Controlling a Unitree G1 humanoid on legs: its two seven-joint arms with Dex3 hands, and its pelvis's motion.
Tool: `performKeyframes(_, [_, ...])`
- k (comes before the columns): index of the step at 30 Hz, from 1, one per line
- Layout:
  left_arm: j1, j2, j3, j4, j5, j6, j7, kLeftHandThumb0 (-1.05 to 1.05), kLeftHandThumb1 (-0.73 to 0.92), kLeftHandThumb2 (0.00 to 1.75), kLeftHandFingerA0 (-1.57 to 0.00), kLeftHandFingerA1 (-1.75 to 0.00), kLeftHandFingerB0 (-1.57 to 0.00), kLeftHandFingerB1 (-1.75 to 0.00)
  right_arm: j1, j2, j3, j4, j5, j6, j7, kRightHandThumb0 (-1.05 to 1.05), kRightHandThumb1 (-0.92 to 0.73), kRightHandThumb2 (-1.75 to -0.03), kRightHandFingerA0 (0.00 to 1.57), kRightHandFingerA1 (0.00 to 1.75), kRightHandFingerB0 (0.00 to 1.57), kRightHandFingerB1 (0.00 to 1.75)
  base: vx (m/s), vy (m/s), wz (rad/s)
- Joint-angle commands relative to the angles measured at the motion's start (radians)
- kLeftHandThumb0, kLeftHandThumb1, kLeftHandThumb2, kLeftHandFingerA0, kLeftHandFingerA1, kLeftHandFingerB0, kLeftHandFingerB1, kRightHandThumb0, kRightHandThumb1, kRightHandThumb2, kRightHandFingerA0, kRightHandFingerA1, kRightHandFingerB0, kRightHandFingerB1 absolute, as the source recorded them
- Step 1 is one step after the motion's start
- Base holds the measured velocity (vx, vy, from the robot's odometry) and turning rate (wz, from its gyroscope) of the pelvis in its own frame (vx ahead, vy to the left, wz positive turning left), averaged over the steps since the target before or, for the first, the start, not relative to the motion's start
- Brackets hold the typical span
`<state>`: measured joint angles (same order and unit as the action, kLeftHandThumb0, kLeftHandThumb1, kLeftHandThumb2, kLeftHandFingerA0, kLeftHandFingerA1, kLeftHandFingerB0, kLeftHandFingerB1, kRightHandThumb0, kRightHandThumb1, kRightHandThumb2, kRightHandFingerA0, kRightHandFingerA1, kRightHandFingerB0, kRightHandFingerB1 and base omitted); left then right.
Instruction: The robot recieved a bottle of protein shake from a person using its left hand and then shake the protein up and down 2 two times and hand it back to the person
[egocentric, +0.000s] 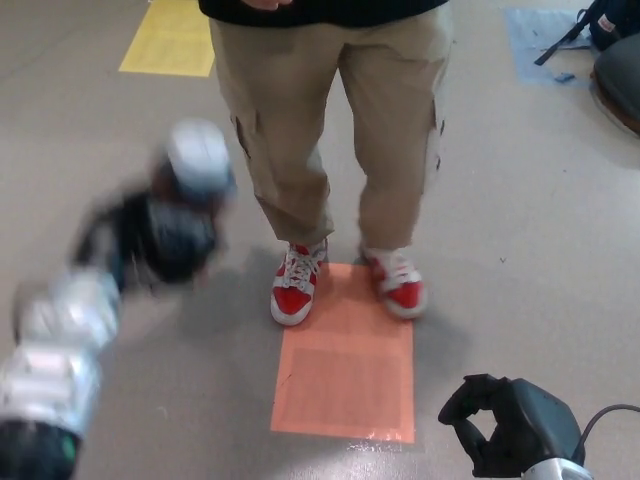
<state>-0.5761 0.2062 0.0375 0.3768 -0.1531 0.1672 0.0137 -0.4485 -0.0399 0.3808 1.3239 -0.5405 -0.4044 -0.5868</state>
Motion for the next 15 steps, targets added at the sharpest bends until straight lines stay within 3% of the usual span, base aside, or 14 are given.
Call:
performKeyframes(1, [-0.006, -0.036, 0.057, -0.063, -0.037, -0.026, -0.016, -0.27, 0.82, 0.64, -1.08, -0.88, -0.72, -0.71, 0.009, 0.002, -0.015, 0.002, 0.013, -0.006, -0.005, -0.49, -0.53, -1.15, 1.01, 1.02, 0.9, 0.85, 0.0, 0.0, 0.0])
performKeyframes(2, [0.01, -0.044, 0.055, -0.06, -0.029, -0.018, -0.02, -0.27, 0.82, 0.64, -1.08, -0.88, -0.72, -0.71, 0.01, 0.003, -0.017, 0.002, 0.013, -0.006, -0.003, -0.49, -0.53, -1.15, 1.01, 1.02, 0.9, 0.85, 0.0, 0.0, 0.0])
performKeyframes(4, [0.183, -0.055, -0.071, 0.148, 0.076, -0.08, -0.083, -0.22, 0.83, 0.65, -1.12, -0.85, -0.68, -0.88, 0.008, 0.009, -0.014, 0.003, 0.008, -0.007, -0.007, -0.47, -0.54, -1.15, 1.06, 1.11, 0.9, 0.85, 0.0, 0.0, 0.0])
performKeyframes(7, [0.246, -0.054, -0.143, 0.273, 0.141, -0.128, -0.066, -0.23, 0.84, 0.65, -1.14, -0.82, -0.74, -0.84, 0.004, 0.004, -0.015, 0.0, 0.007, -0.008, -0.007, -0.46, -0.52, -1.15, 1.03, 1.08, 0.9, 0.86, 0.0, 0.0, 0.0])
performKeyframes(10, [0.189, -0.051, -0.119, 0.226, 0.089, -0.101, -0.086, -0.25, 0.84, 0.65, -1.14, -0.84, -0.7, -0.9, -0.014, -0.011, -0.017, -0.001, 0.004, -0.008, -0.008, -0.48, -0.59, -1.09, 0.99, 1.1, 0.92, 0.81, 0.0, 0.0, 0.0])
performKeyframes(11, [0.129, -0.05, -0.063, 0.115, 0.019, -0.038, -0.094, -0.26, 0.85, 0.65, -1.12, -0.87, -0.72, -0.8, -0.017, -0.011, -0.019, 0.0, 0.005, -0.002, -0.007, -0.48, -0.56, -1.16, 1.03, 1.09, 0.9, 0.87, 0.0, 0.0, 0.0])
performKeyframes(13, [0.072, -0.046, -0.02, 0.027, -0.018, 0.006, -0.095, -0.28, 0.85, 0.65, -1.1, -0.9, -0.71, -0.77, -0.017, -0.008, -0.024, 0.001, 0.01, -0.004, -0.004, -0.48, -0.56, -1.16, 1.04, 1.1, 0.91, 0.88, 0.0, 0.0, 0.13])
performKeyframes(14, [0.014, -0.046, 0.027, -0.065, -0.054, 0.025, -0.077, -0.21, 0.85, 0.64, -0.99, -1.01, -0.73, -0.87, -0.017, -0.001, -0.026, 0.003, 0.013, -0.002, -0.001, -0.5, -0.59, -1.08, 1.01, 1.08, 0.93, 0.82, 0.0, 0.0, 0.0])
performKeyframes(15, [-0.004, -0.048, 0.046, -0.099, -0.064, 0.034, -0.071, -0.21, 0.85, 0.64, -0.99, -1.01, -0.73, -0.87, -0.017, 0.002, -0.026, 0.003, 0.013, 0.0, -0.001, -0.5, -0.59, -1.08, 1.01, 1.08, 0.93, 0.82, 0.0, 0.0, 0.0])
